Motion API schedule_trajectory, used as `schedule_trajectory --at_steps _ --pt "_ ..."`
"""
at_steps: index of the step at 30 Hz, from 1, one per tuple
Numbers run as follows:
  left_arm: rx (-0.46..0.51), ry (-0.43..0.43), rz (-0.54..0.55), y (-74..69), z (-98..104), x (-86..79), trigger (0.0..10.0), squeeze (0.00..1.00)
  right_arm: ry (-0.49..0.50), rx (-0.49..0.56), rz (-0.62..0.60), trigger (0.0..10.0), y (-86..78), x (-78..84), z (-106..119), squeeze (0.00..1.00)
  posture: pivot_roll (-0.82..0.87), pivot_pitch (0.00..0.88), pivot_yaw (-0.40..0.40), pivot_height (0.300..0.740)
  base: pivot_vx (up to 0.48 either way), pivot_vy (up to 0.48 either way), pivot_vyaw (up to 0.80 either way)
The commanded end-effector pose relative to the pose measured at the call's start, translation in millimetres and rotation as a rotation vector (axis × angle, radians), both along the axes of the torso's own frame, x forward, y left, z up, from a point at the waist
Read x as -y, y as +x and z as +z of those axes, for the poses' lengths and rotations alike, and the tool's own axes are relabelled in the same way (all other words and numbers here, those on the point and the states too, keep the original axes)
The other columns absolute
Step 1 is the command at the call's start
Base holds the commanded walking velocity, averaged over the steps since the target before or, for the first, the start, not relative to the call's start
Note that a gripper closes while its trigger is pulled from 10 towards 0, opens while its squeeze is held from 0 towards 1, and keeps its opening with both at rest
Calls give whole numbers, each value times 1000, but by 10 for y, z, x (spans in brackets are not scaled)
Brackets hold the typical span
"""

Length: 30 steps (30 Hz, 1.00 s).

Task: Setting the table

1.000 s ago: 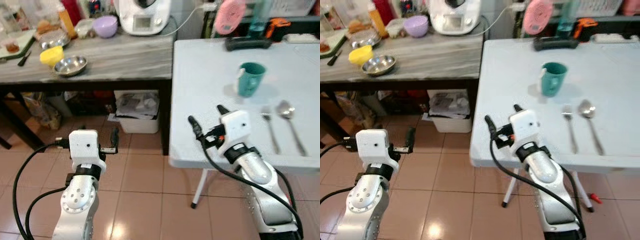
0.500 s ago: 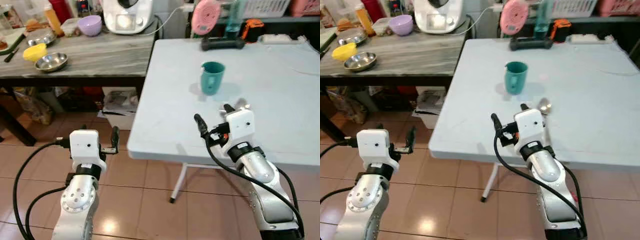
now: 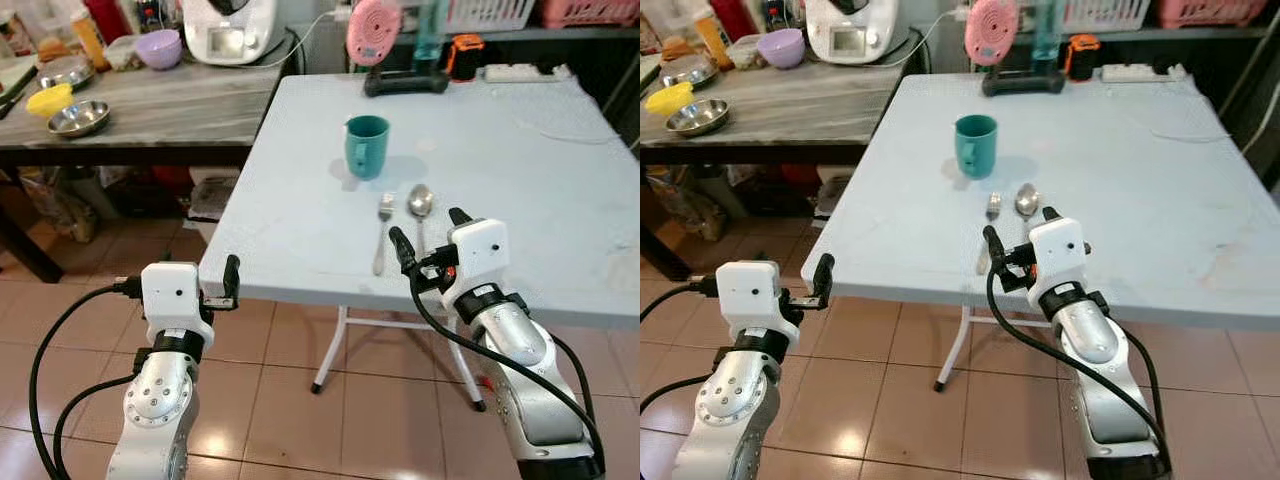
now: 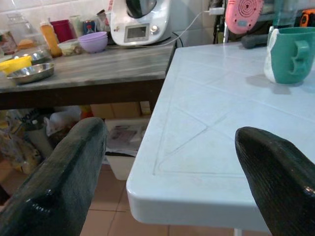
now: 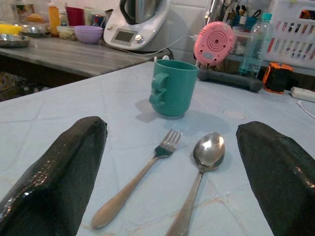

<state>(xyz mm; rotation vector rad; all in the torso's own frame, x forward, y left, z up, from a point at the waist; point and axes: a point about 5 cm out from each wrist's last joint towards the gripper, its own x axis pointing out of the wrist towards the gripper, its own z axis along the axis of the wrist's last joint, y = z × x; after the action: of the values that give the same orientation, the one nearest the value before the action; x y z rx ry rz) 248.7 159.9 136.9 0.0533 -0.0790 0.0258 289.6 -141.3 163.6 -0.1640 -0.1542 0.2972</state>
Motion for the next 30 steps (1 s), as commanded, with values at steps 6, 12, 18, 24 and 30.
schedule_trajectory --at_steps 6,12,18,24,30 --pt "14 -1 -3 8 10 -49 10000 0 23 -4 1 10000 26 -81 -4 0 -87 87 92 740 0 0 0" --pt "23 -17 -30 13 42 -33 10000 0 27 -2 -4 10000 17 -88 -1 0 -88 89 94 740 0 0 0" --pt "18 -44 -62 -19 23 -25 10000 0 25 -3 -18 10000 13 -57 -5 0 -90 91 96 740 127 0 0" --pt "16 -47 -72 -17 19 -16 10000 0 23 -4 -21 10000 7 -57 -10 0 -91 94 96 740 252 0 0" --pt "9 -49 -86 -26 5 1 10000 0 26 -9 -24 10000 -2 -58 -29 0 -90 96 101 740 256 0 0"
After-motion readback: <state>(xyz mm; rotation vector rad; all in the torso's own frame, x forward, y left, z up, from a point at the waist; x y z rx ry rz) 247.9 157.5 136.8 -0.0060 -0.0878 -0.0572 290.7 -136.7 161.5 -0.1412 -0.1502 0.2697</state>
